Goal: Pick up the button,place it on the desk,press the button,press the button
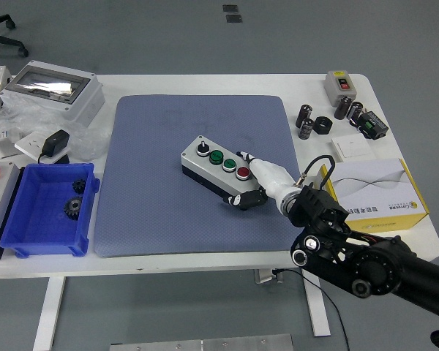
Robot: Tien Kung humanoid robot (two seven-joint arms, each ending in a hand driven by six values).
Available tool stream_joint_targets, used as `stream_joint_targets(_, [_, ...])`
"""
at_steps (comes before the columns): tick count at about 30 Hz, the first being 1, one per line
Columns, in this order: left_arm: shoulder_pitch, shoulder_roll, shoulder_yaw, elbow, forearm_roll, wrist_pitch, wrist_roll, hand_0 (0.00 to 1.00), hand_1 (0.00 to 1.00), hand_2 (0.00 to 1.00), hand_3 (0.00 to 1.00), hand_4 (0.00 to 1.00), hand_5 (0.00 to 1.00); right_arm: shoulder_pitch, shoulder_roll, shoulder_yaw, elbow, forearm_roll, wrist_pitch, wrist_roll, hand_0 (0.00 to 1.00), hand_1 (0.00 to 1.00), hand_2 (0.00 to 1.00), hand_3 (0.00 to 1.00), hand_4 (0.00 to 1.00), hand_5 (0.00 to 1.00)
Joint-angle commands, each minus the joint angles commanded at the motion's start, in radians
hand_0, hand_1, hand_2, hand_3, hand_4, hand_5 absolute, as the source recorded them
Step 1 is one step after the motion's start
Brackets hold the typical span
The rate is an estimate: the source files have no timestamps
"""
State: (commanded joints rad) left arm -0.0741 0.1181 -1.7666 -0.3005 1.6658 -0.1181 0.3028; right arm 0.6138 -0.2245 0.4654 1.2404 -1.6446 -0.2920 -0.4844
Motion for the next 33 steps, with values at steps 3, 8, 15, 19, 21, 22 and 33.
stream_joint_targets(3, [0.0, 0.0, 0.001, 0.001, -0.001, 0.0, -0.001, 0.496, 0.463, 0.472, 0.666, 0.002, 0.002, -0.001, 0.003, 0.006, -0.008, -0.012, -0.003, -0.002, 0.332, 0.541, 0.695, 0.998, 0.855, 0.219])
stream_joint_targets(8, [0.0, 0.001, 0.0, 0.003, 0.0, 0.0, -0.007, 0.494, 0.461, 0.472, 0.663, 0.002, 0.002, -0.004, 0.011, 0.017, -0.024, -0.055, -0.015, -0.008, 0.277, 0.491, 0.606, 0.998, 0.833, 0.182])
stream_joint_targets(15, [0.0, 0.002, -0.001, 0.007, 0.002, -0.002, -0.014, 0.493, 0.46, 0.472, 0.66, 0.002, 0.002, -0.009, 0.016, 0.034, -0.033, -0.081, -0.03, 0.007, 0.189, 0.389, 0.448, 0.904, 0.59, 0.076])
stream_joint_targets(19, [0.001, 0.003, -0.001, 0.008, 0.003, -0.003, -0.015, 0.495, 0.462, 0.474, 0.659, 0.002, 0.002, -0.016, 0.017, 0.038, -0.032, -0.074, -0.017, 0.031, 0.158, 0.351, 0.412, 0.76, 0.468, 0.103])
stream_joint_targets(21, [0.002, 0.003, -0.002, 0.008, 0.003, -0.003, -0.016, 0.495, 0.462, 0.474, 0.659, 0.002, 0.002, -0.021, 0.017, 0.042, -0.032, -0.071, -0.008, 0.045, 0.158, 0.351, 0.412, 0.76, 0.468, 0.103])
stream_joint_targets(22, [0.002, 0.003, -0.002, 0.008, 0.003, -0.003, -0.017, 0.495, 0.462, 0.475, 0.657, 0.002, 0.002, -0.023, 0.016, 0.045, -0.031, -0.069, -0.004, 0.051, 0.123, 0.306, 0.367, 0.509, 0.403, 0.036])
stream_joint_targets(33, [0.007, 0.003, 0.0, 0.009, -0.001, -0.003, -0.019, 0.498, 0.464, 0.476, 0.655, 0.002, 0.002, -0.065, 0.011, 0.091, -0.039, 0.028, 0.008, 0.195, 0.099, 0.256, 0.359, 0.406, 0.103, 0.002])
